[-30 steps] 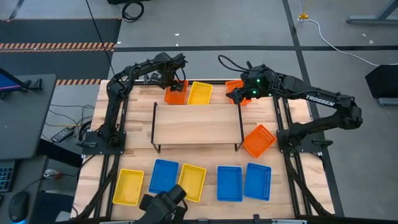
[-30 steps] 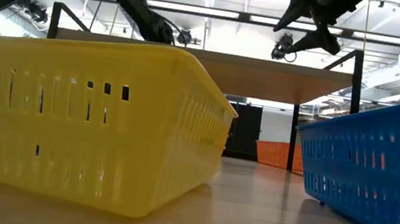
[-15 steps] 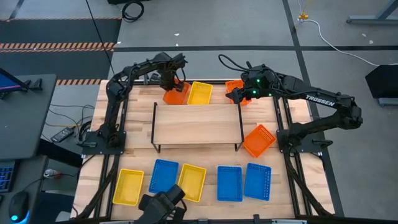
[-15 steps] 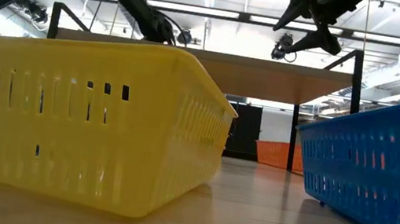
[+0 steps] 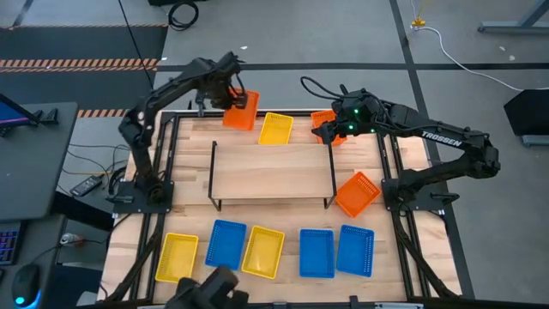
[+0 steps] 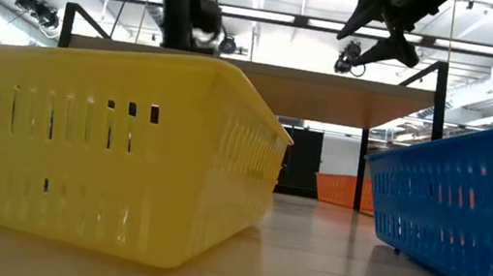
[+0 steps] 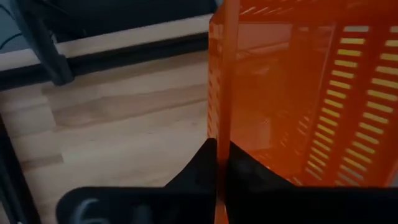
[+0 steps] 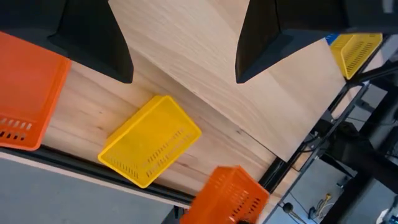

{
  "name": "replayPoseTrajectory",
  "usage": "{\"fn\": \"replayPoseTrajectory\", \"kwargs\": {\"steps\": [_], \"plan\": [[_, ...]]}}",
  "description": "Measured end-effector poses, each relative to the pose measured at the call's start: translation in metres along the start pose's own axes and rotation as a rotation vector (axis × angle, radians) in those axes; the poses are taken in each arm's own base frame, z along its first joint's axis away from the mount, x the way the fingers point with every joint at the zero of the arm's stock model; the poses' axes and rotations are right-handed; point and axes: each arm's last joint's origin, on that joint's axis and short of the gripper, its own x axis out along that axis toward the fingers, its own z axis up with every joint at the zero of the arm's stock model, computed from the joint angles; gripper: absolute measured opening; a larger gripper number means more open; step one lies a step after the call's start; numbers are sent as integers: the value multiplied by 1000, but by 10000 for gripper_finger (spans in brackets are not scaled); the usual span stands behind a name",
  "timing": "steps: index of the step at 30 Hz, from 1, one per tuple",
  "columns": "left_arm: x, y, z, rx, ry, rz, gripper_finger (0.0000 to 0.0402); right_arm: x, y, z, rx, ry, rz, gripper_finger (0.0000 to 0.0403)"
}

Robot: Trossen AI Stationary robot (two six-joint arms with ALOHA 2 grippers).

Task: Stack baskets on shelf by color
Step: Put the top left orange bin on the shelf

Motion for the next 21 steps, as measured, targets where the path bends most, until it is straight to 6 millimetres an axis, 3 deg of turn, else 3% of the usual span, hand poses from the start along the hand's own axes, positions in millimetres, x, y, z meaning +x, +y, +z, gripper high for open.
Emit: {"fn": "replayPoseTrajectory", "kwargs": {"steps": [4, 10, 15, 21], "plan": [[-39, -1, -18, -27, -37, -75, 9, 0, 1, -1, -8, 20, 27, 288], [-86, -10, -63, -22, -18, -139, 9, 0, 3, -2, -9, 64, 89, 288], [-105, -26, -102, -26, 15, -147, 9, -2, 3, -2, -10, 79, 117, 288], [-112, -40, -140, -73, 46, -47, 9, -7, 5, -3, -12, 94, 165, 288]]}}
